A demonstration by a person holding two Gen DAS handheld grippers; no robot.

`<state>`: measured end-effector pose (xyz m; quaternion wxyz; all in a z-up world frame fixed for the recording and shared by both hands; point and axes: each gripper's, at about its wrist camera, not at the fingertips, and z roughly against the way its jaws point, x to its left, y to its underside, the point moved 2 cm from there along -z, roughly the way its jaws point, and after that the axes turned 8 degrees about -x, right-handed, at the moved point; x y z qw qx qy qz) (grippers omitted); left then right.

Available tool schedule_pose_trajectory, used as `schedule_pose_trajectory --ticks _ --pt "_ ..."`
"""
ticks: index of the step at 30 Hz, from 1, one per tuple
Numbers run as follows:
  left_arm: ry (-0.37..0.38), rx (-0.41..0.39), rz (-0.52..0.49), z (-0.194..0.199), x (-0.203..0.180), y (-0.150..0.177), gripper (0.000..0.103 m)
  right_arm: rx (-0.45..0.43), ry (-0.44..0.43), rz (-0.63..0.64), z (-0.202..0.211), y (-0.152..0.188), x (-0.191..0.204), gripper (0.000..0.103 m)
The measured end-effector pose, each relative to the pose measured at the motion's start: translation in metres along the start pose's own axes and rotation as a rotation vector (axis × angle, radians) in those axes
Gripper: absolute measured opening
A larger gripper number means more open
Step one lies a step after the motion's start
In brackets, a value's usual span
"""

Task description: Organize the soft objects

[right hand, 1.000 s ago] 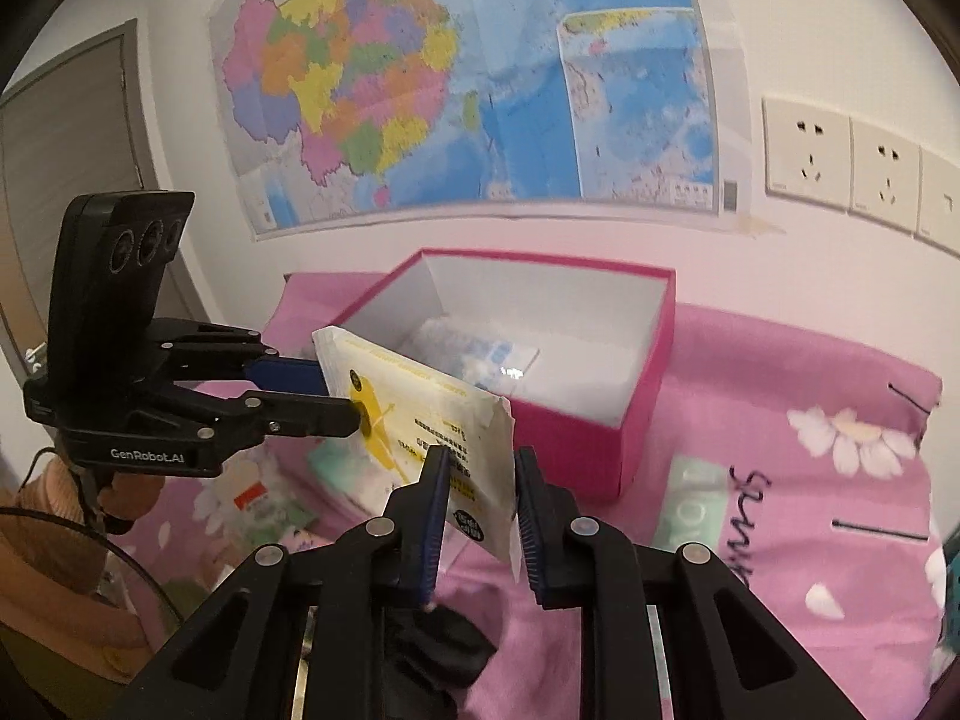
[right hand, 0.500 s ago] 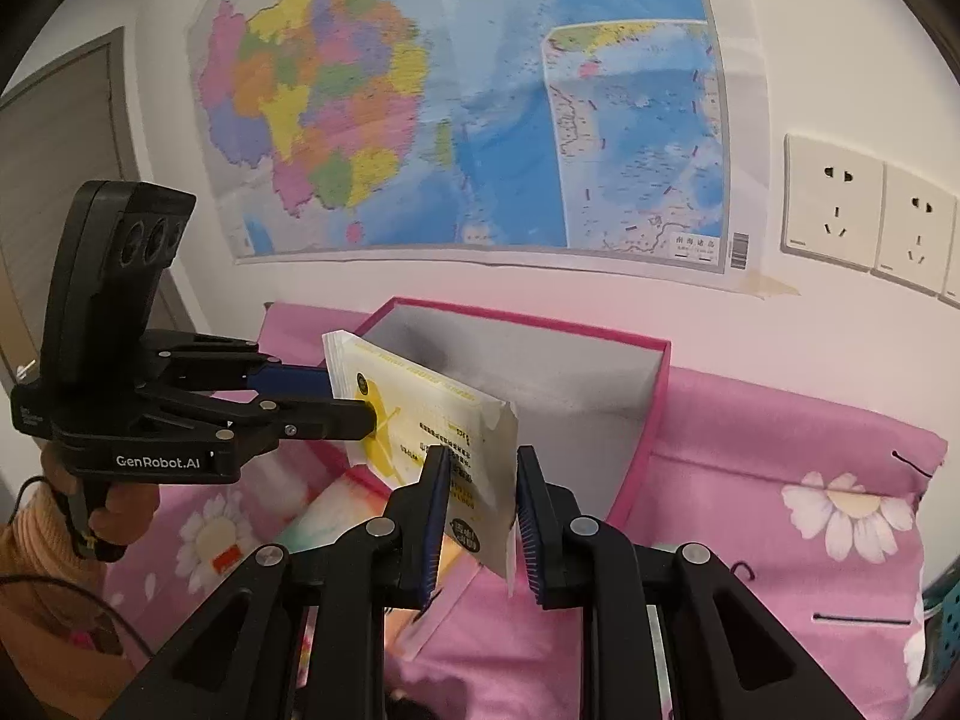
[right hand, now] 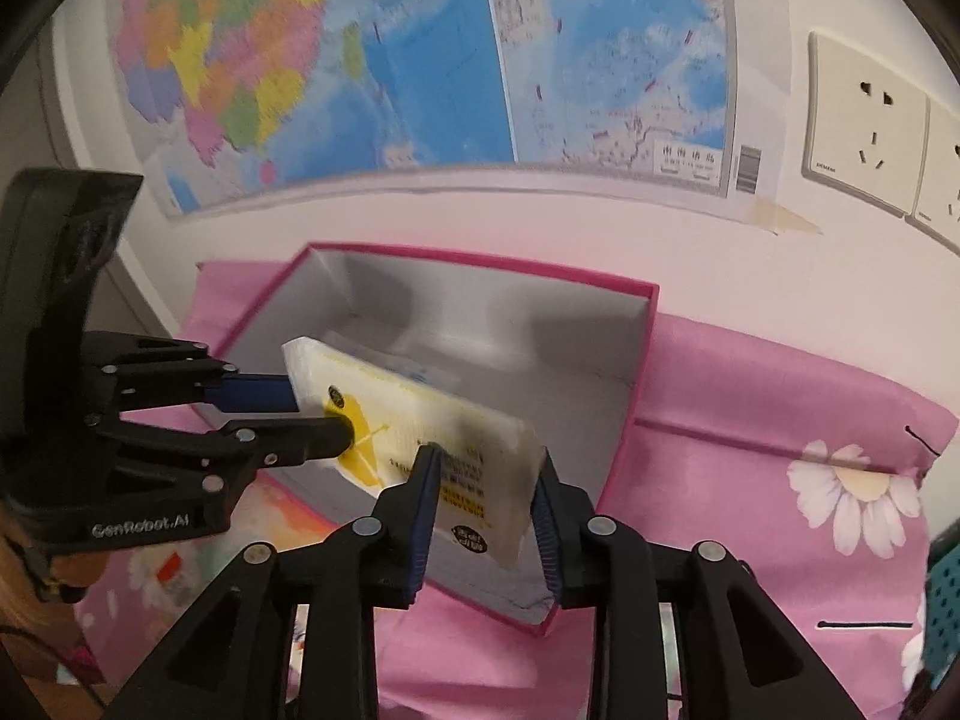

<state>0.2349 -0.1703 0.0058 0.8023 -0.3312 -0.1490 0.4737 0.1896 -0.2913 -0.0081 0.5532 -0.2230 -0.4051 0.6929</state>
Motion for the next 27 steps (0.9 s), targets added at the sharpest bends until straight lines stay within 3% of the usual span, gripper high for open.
schedule_pose_trajectory --ticks 4,9,16,18,21,27 --pt "-0.006 -0.013 0.014 0.004 0.003 -0.003 0.032 -0.002 0.077 0.003 -0.004 -0.005 -0.001 0.042" --pt "-0.023 -0.109 -0.002 0.033 0.005 -0.003 0.032 -0.037 0.052 0.015 0.010 -0.004 0.004 0.044" --pt "0.041 -0.239 -0.029 0.091 0.008 0.023 0.033 -0.101 -0.104 0.037 0.051 0.017 0.027 0.053" --pt "0.059 -0.271 -0.048 0.108 0.007 0.037 0.038 -0.112 -0.141 0.048 0.061 0.023 0.037 0.055" --pt "0.084 -0.296 -0.062 0.126 0.006 0.056 0.044 -0.126 -0.201 0.077 0.078 0.037 0.055 0.058" --pt "0.107 -0.296 -0.059 0.148 0.019 0.106 0.044 -0.108 -0.299 0.111 0.096 0.070 0.084 0.061"
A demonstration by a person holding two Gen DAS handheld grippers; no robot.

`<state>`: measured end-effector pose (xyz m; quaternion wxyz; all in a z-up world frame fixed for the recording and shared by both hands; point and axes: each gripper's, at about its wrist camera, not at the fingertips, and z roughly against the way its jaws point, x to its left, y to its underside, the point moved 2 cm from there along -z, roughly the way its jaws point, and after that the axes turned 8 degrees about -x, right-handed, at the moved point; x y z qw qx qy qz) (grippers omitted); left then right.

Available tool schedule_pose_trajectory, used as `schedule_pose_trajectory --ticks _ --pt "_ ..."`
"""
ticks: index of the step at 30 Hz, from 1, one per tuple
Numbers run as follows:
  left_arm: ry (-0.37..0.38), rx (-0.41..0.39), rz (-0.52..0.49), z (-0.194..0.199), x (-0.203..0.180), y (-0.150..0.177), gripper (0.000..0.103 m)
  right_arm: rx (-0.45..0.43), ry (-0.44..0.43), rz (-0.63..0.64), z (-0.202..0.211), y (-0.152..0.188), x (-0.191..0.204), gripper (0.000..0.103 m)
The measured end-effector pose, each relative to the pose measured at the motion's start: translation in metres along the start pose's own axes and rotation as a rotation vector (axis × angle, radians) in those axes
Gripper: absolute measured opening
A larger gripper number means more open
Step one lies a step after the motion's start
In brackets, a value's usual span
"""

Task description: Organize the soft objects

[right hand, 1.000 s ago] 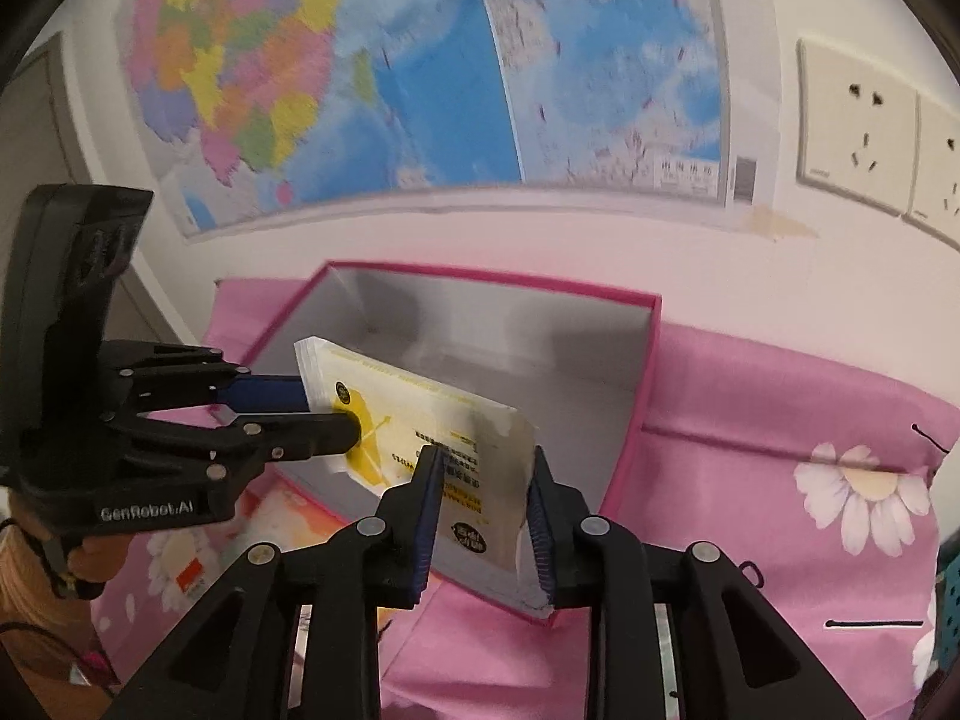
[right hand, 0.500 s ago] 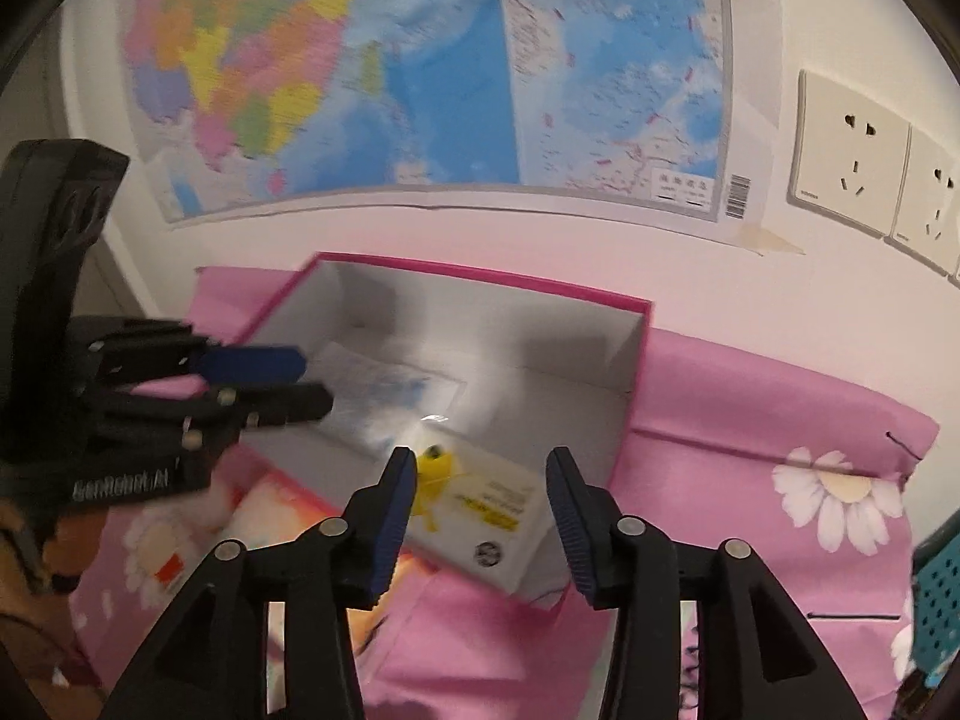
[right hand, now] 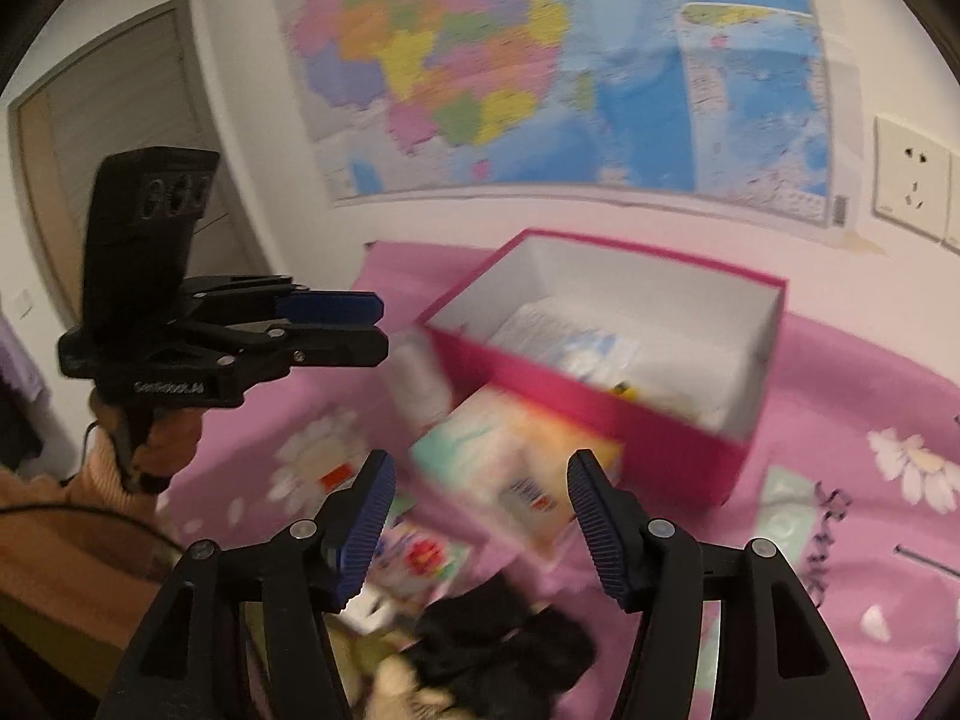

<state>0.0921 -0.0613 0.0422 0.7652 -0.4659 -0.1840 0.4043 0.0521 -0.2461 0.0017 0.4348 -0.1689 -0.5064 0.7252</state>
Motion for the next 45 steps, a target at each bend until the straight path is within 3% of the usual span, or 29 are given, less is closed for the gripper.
schedule_pose_trajectory --ticks 9,14,25,45 --pt "-0.013 0.073 0.091 0.016 0.016 0.069 0.044 0.067 -0.048 -0.034 -0.002 0.043 0.024 0.061" --pt "-0.072 0.108 0.122 0.008 0.024 0.087 0.044 0.093 -0.013 -0.091 -0.011 0.056 0.016 0.061" --pt "-0.088 0.113 0.088 -0.004 0.007 0.089 0.044 0.104 0.077 -0.093 -0.014 0.060 0.017 0.061" --pt "-0.176 0.131 0.061 -0.025 0.000 0.080 0.044 0.099 0.096 -0.108 -0.020 0.057 0.005 0.064"
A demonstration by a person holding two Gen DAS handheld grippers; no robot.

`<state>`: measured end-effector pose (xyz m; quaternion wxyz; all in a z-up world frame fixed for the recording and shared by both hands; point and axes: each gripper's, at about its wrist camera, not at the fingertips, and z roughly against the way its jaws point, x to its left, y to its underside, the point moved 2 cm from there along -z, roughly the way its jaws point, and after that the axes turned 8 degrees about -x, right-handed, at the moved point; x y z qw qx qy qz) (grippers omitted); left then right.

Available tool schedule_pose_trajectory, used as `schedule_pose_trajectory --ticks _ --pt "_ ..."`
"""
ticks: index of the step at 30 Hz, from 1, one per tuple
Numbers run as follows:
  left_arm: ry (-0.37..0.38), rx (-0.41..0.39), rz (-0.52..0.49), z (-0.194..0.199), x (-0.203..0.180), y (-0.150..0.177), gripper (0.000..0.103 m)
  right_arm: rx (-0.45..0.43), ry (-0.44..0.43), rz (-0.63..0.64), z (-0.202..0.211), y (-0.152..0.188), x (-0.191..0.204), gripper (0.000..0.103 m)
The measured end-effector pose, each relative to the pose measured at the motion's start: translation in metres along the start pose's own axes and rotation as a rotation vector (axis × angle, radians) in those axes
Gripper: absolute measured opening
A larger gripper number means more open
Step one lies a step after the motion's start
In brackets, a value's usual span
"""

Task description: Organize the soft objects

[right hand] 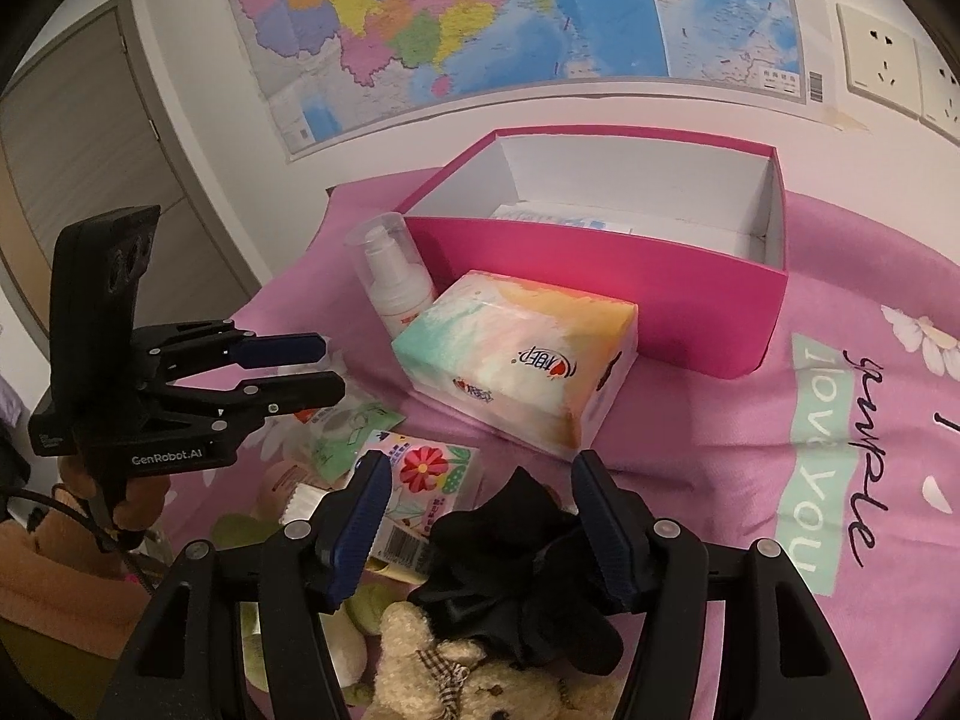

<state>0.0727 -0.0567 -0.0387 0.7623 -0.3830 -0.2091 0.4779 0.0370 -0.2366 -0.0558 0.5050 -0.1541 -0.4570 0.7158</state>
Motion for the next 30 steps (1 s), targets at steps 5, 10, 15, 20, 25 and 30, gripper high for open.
schedule_pose_trajectory --ticks 5,10,15,20,25,30 --pt "-0.013 0.005 -0.003 -0.004 0.000 -0.002 0.044 -0.001 0.006 -0.018 -0.003 -0.001 -0.007 0.064" --pt "-0.020 0.018 -0.008 -0.011 0.001 -0.004 0.044 -0.003 0.010 -0.045 -0.010 -0.006 -0.017 0.065" --pt "0.021 0.033 0.012 -0.019 0.005 -0.003 0.044 -0.001 0.014 -0.077 -0.021 -0.011 -0.028 0.065" --pt "0.038 0.045 0.022 -0.024 0.008 -0.002 0.040 0.013 0.012 -0.100 -0.032 -0.013 -0.036 0.065" --pt "0.060 0.042 0.026 -0.017 0.013 0.003 0.040 0.012 -0.026 -0.094 -0.030 -0.010 -0.033 0.065" --pt "0.099 0.029 0.023 0.000 0.016 0.012 0.040 -0.003 -0.144 -0.056 -0.011 -0.005 -0.014 0.065"
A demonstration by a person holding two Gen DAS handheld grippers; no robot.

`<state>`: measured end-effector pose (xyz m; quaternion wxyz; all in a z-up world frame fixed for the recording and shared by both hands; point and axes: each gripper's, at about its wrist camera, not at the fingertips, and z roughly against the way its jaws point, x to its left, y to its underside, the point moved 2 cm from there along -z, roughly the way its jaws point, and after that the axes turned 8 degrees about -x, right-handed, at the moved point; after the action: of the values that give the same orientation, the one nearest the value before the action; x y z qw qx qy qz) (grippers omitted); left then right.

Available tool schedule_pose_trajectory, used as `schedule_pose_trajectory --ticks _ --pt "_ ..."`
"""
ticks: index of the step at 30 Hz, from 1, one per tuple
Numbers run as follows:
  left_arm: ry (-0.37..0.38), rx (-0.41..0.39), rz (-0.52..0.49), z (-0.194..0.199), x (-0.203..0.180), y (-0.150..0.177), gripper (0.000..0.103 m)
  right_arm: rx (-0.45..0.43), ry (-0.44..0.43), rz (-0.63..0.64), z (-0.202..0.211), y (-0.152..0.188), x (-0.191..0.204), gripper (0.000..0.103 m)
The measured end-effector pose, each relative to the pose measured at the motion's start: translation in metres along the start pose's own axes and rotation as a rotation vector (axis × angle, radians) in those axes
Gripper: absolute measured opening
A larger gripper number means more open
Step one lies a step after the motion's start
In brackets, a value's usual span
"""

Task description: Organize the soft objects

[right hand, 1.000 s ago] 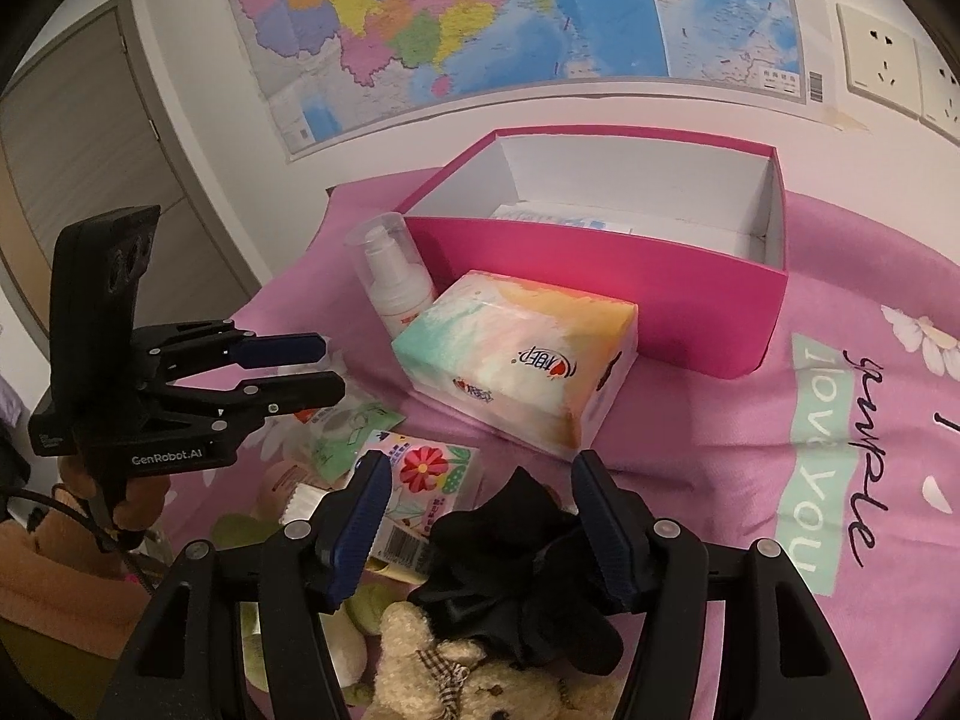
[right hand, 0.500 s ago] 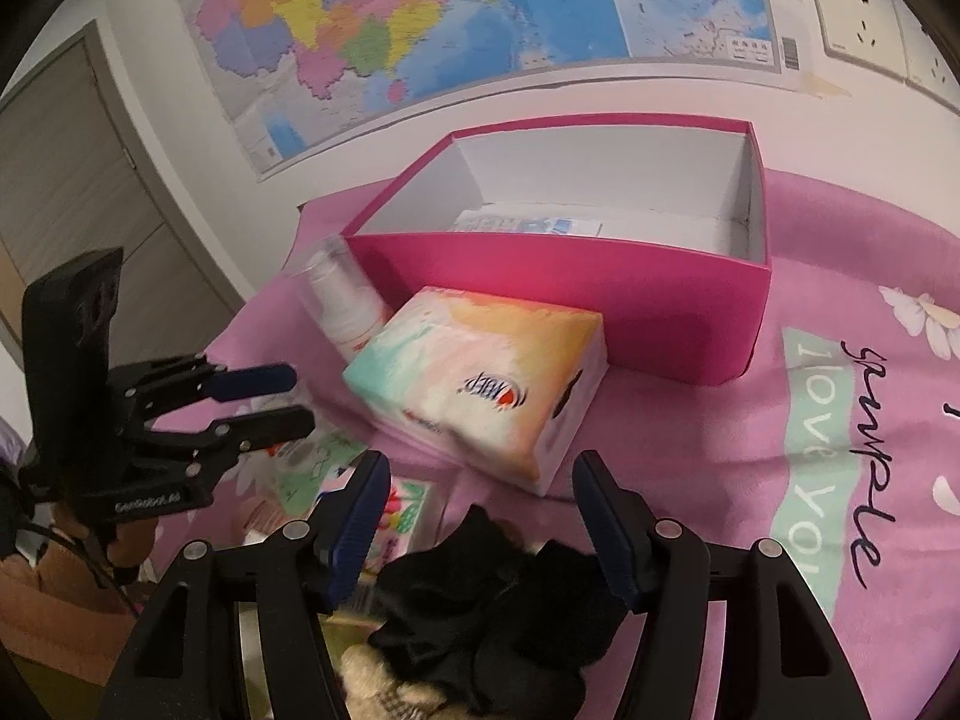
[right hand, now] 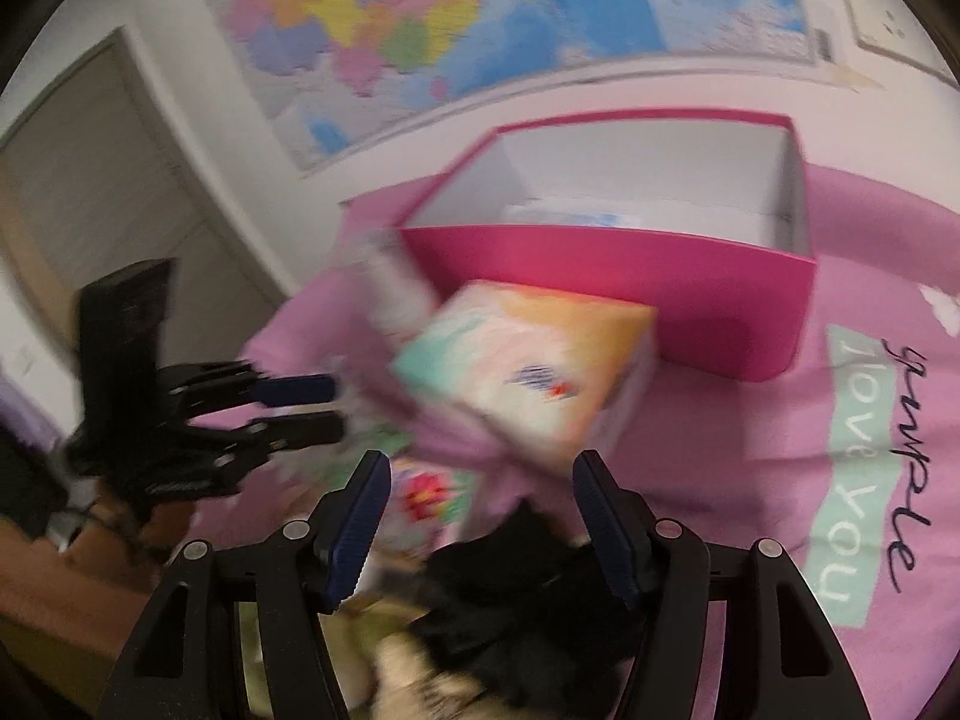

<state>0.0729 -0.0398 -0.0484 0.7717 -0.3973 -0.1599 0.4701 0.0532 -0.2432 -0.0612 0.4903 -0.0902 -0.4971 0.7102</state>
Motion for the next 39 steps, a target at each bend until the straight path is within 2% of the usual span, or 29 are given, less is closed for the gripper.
schedule_pose_trajectory --ticks 5,8,10,12,14,15,17,20,27,35,37,39 --pt "0.011 -0.014 -0.002 0.010 0.000 0.007 0.040 0.040 -0.097 0.129 0.008 0.013 0.040 0.064" --pt "0.014 -0.019 0.001 0.012 0.000 0.009 0.040 0.089 -0.075 0.234 -0.004 0.022 0.059 0.064" --pt "0.018 -0.017 0.009 0.013 0.000 0.011 0.040 0.122 -0.056 0.261 -0.014 0.028 0.063 0.064" --pt "0.028 -0.019 0.013 0.014 0.002 0.012 0.040 0.138 -0.054 0.268 -0.022 0.030 0.061 0.059" --pt "0.032 -0.025 0.009 0.017 0.002 0.013 0.040 0.143 -0.059 0.281 -0.028 0.030 0.059 0.042" --pt "0.038 -0.027 0.008 0.019 0.002 0.014 0.040 0.137 -0.050 0.286 -0.029 0.029 0.058 0.039" --pt "0.055 -0.030 0.008 0.021 0.001 0.014 0.040 0.133 -0.051 0.273 -0.033 0.026 0.051 0.033" --pt "0.100 -0.036 0.013 0.024 -0.001 0.015 0.040 0.119 -0.062 0.245 -0.031 0.024 0.047 0.030" --pt "0.221 -0.057 -0.042 0.031 -0.024 0.015 0.040 0.066 -0.089 0.148 -0.021 0.017 0.043 0.026" --pt "0.291 -0.046 -0.073 0.018 -0.038 0.006 0.040 0.018 -0.108 0.087 -0.008 0.006 0.038 0.026" --pt "0.312 -0.044 -0.088 0.015 -0.044 0.005 0.036 0.018 -0.117 0.075 -0.005 0.005 0.037 0.026" --pt "0.288 -0.031 -0.104 0.012 -0.046 0.007 0.035 0.032 -0.107 0.082 -0.008 0.006 0.040 0.026"
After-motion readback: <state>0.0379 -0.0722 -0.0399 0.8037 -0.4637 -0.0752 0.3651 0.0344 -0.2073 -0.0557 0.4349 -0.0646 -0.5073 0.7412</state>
